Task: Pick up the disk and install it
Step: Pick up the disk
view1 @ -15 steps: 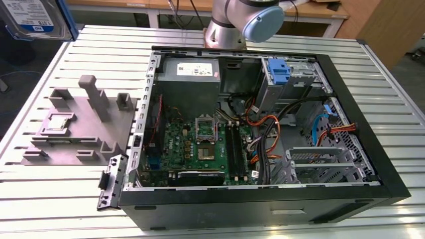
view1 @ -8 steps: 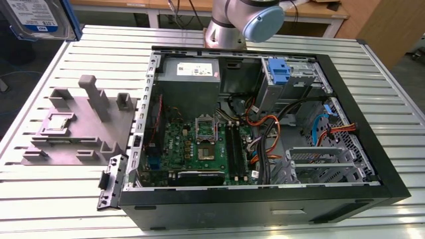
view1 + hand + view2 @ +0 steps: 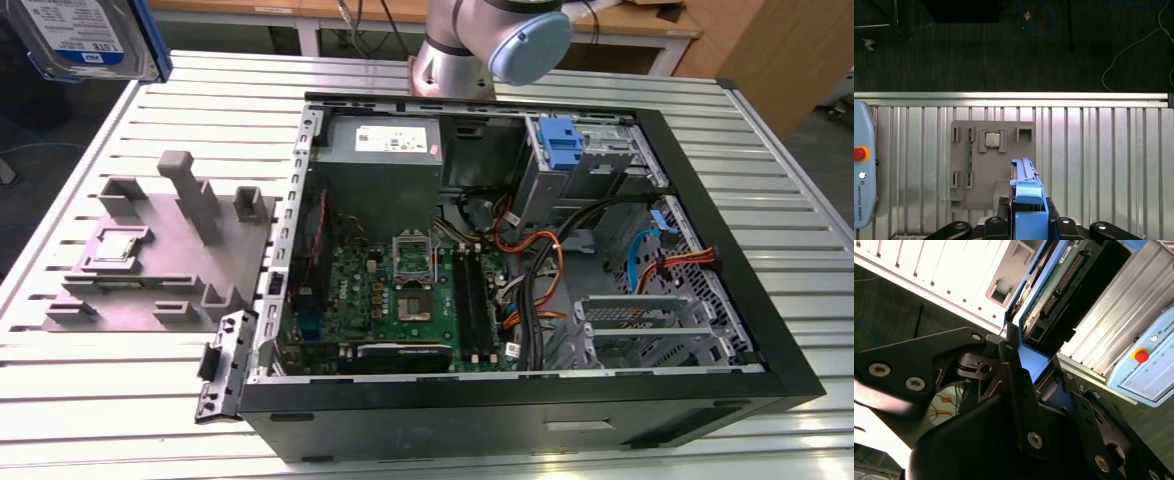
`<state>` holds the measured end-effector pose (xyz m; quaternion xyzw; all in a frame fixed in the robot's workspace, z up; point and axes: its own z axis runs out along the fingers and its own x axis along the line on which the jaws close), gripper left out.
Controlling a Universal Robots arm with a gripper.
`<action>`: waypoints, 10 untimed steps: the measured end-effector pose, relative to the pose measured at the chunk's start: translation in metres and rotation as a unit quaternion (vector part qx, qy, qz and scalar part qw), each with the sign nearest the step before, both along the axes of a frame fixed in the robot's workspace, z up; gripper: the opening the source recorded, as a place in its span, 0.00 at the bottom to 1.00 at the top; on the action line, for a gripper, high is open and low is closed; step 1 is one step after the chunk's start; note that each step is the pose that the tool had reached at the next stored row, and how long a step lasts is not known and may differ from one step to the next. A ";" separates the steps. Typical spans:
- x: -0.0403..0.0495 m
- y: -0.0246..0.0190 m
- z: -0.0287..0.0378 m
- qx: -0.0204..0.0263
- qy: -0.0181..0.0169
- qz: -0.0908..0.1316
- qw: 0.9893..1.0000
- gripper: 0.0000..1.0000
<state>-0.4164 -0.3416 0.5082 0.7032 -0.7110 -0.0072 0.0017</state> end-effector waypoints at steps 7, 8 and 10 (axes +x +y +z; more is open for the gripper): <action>0.0004 0.0000 0.0000 0.000 0.000 0.000 1.000 0.36; 0.0005 0.0000 0.0000 0.000 0.000 0.000 1.000 0.36; 0.0011 0.0000 0.0000 0.000 0.000 0.000 1.000 0.36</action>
